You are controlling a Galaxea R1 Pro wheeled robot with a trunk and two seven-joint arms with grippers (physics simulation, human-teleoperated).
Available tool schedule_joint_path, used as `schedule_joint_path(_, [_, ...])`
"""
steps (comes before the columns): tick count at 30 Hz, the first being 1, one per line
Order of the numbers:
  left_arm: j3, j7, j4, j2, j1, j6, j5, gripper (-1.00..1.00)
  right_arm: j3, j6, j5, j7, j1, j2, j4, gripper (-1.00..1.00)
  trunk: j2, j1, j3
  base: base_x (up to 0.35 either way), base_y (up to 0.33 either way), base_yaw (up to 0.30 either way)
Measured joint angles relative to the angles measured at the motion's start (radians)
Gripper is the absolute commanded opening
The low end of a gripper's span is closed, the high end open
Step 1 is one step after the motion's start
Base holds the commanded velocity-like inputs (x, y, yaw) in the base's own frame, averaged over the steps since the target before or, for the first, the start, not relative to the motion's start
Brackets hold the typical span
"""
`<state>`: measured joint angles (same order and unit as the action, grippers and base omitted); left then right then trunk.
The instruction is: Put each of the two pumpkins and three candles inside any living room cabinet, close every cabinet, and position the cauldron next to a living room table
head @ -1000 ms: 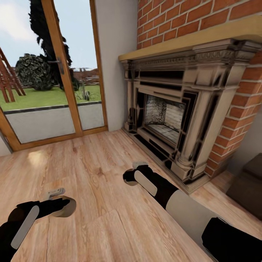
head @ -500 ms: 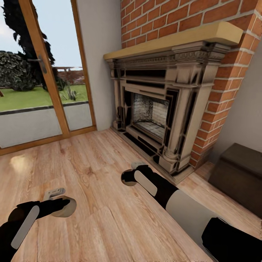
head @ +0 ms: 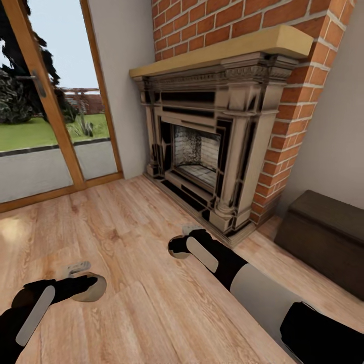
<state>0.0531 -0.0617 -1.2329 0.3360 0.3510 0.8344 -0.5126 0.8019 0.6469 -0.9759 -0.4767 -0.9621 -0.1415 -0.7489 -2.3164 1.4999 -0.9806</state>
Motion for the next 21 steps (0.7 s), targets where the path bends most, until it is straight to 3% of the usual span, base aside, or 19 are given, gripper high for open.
schedule_joint_path(5, [0.000,0.000,0.000,0.000,0.000,0.000,0.000,-1.00,0.000,0.000,0.000,0.000,0.000,0.000,0.000,-1.00,0.000,0.000,-0.008,-0.044,-0.139,-0.154])
schedule_joint_path(21, [0.000,0.000,0.001,0.001,0.000,0.001,0.001,-1.00,0.000,-0.002,0.000,0.001,0.000,0.000,0.000,-1.00,0.000,0.000,-0.030,-0.002,-0.006,-0.180])
